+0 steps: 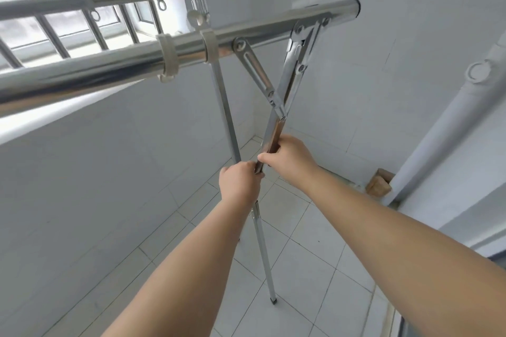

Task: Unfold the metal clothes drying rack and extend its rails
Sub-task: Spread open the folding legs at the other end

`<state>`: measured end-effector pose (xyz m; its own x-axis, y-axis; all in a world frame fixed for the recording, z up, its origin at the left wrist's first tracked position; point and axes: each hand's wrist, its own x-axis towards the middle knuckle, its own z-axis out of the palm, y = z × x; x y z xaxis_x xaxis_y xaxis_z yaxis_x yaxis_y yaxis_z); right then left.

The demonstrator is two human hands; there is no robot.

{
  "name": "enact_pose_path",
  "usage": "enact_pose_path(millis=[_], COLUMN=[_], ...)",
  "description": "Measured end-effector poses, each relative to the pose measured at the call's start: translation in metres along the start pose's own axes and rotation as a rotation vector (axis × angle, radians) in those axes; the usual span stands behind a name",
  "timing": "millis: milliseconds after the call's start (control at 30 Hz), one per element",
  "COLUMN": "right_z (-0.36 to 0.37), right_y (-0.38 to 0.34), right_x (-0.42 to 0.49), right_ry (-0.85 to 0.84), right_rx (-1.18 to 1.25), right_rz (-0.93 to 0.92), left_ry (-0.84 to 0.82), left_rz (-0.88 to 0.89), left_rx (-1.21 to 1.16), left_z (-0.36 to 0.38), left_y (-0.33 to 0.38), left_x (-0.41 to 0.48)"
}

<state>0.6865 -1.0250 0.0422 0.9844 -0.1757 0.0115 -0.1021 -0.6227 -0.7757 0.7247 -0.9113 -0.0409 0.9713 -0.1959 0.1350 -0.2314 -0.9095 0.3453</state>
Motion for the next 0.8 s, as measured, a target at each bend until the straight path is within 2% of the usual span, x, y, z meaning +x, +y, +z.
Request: enact_pose_path(millis=[333,800], right_z=[0.021,0.056], right_y=[-0.02,-0.041], right_x=[0.103,0.244], right_ry=[-0.023,0.013], right_rx=[-0.027,0.088], right_rz=[-0.042,-0.019], left_ry=[-0.03,-0.012], left_rz=[-0.031,-0.059], left_rx=[0.037,0.115], left_z=[-0.003,0.0], left_y=[-0.036,-0.08], left_x=[0.101,0.243])
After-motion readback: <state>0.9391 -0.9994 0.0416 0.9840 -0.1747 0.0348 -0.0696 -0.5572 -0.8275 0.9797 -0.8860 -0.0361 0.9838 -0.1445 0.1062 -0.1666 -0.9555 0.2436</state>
